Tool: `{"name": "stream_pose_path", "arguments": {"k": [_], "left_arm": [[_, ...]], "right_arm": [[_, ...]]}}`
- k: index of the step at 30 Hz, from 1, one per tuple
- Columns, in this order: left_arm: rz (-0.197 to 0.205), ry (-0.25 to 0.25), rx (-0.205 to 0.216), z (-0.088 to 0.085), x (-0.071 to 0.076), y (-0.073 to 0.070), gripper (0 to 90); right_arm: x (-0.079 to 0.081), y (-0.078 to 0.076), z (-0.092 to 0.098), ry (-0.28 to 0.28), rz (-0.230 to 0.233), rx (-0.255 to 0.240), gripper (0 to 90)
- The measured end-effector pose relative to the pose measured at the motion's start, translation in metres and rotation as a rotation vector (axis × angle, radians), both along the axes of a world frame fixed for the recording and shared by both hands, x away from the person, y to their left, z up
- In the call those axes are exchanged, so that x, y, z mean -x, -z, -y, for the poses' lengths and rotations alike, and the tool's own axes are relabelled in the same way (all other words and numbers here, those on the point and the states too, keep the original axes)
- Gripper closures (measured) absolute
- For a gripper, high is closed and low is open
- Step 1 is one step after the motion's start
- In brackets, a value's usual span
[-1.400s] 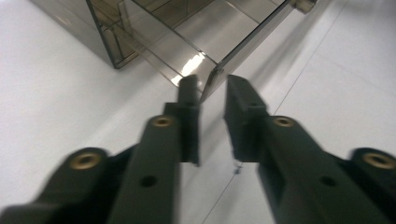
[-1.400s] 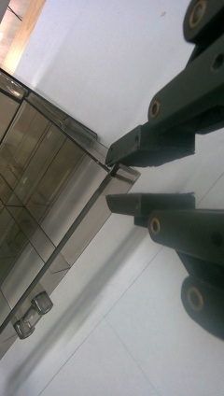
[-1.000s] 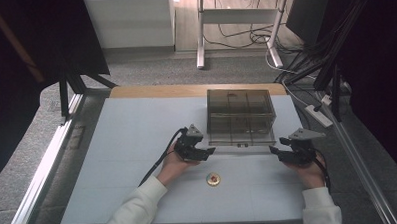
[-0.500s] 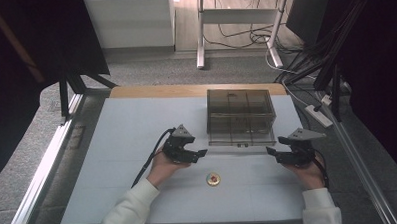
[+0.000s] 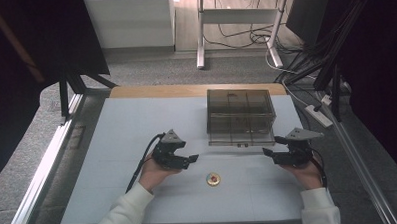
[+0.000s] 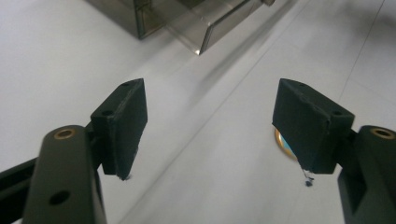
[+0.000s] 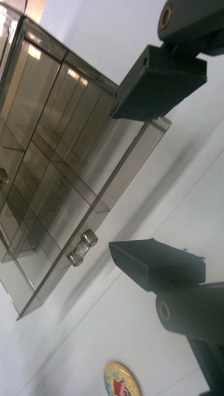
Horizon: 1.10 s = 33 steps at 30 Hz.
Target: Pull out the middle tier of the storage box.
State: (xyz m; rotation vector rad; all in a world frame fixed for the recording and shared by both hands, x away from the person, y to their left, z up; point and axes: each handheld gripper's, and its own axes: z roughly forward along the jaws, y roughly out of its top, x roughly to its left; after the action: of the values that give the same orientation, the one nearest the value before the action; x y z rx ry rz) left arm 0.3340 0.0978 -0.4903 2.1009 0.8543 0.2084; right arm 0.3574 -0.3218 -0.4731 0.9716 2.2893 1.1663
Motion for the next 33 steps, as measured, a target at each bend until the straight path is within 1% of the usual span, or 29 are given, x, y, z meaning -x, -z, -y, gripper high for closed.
{"name": "stream_pose_path", "arguments": {"k": [2,4,7,9,15,19,22,25,33], "left_arm": [[-0.001,-0.008,0.007,-0.006,0.005,0.001,25.9],[-0.002,-0.017,-0.001,-0.013,0.010,0.001,25.3],[-0.005,-0.036,0.002,-0.024,0.017,0.004,25.2],[-0.007,-0.047,0.005,-0.030,0.019,0.004,25.0],[-0.001,-0.059,0.012,-0.042,0.026,0.005,24.1],[0.001,-0.083,0.015,-0.054,0.033,0.006,23.3],[0.006,-0.102,0.027,-0.064,0.041,0.006,23.1],[0.006,-0.120,0.032,-0.071,0.047,0.008,23.1],[0.006,-0.142,0.032,-0.084,0.055,0.011,22.7]], "right_arm": [[0.001,-0.001,-0.002,-0.006,0.002,-0.003,29.1],[0.002,-0.002,-0.003,-0.011,0.008,-0.005,28.9],[0.004,-0.003,-0.005,-0.022,0.010,-0.005,28.1],[0.004,-0.003,-0.007,-0.031,0.009,-0.011,27.9],[0.005,-0.004,-0.011,-0.046,0.005,-0.008,26.6],[0.006,-0.005,-0.014,-0.058,0.007,-0.015,25.5],[0.007,-0.005,-0.016,-0.063,0.007,-0.012,25.0],[0.007,-0.005,-0.017,-0.065,0.006,-0.014,25.0],[0.009,-0.005,-0.022,-0.082,0.007,-0.009,24.8]]}}
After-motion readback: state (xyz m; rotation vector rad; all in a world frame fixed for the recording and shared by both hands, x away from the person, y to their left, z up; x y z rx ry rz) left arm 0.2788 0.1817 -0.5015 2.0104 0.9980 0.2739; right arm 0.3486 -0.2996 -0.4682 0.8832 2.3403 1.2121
